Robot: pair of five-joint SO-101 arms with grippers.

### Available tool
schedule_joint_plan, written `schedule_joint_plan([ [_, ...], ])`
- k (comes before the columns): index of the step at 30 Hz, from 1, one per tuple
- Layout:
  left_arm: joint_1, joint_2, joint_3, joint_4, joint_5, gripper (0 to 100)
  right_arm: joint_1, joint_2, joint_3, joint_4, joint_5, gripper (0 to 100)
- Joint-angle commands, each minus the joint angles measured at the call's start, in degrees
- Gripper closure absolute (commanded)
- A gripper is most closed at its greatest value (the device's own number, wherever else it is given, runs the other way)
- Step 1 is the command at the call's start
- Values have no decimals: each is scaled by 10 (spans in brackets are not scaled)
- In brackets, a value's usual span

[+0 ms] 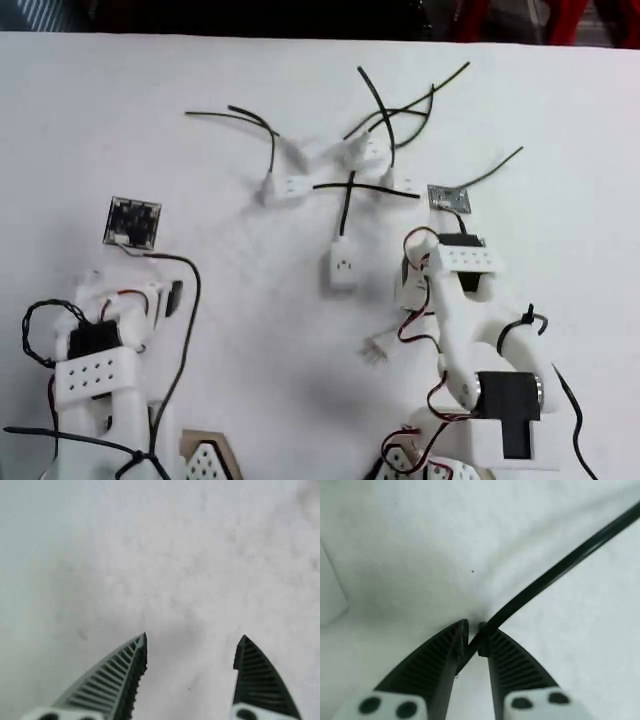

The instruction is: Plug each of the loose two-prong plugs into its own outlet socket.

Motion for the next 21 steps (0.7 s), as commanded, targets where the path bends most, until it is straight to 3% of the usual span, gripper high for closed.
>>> schedule_joint_plan([
  [1, -2, -12, -2, -11, -4, 721, -2, -37, -50, -8, 61, 980],
  [9, -2, -12, -2, -11, -4, 721, -25, -38, -158, -9, 192, 971],
  [16, -2, -12, -2, -11, -4, 721, -81, -39, -164, -6, 192, 778],
  [21, -2, -12, -2, -11, -4, 721, -98, -44, -165, 65, 191, 780],
])
